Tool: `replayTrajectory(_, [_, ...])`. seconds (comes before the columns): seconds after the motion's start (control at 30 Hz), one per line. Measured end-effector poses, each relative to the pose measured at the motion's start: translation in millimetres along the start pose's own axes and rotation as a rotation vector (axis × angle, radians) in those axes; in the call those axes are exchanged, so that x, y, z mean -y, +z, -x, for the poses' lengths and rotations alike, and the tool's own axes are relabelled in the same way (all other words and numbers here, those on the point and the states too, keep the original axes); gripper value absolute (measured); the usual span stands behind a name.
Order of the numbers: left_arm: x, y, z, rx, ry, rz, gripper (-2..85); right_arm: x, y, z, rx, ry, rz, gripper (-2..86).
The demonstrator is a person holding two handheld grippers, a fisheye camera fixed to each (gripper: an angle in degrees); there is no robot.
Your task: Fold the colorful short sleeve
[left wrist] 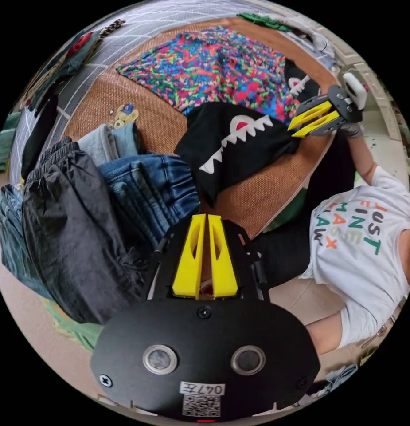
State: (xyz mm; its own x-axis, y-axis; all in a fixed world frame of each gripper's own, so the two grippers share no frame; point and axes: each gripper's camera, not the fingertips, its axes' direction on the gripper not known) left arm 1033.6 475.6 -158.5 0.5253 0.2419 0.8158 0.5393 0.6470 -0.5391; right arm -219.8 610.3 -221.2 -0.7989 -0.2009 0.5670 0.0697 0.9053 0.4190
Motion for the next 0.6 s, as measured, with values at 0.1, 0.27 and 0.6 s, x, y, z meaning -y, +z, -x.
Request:
replayTrajectory(0.1, [-20.1,1.8,-9.4,-0.040,-0.089,-0.154,6.1,4.4,-1.5,10.1,-0.033,-0.030,0.023,0.9])
replayTrajectory(0.27, [-53.8,8.3,-45.6,-0.153,-0.204,-0.518,5.8,4.9,-29.4,19.3,0.030,-0.064,-0.132,0.5])
replayTrajectory(0.6, [12.4,62.8,-82.0,-0.133,-0.275,-0.605,2.9,25.6,-6.8,36.8,0.064,-0.067,-0.003,-0.3])
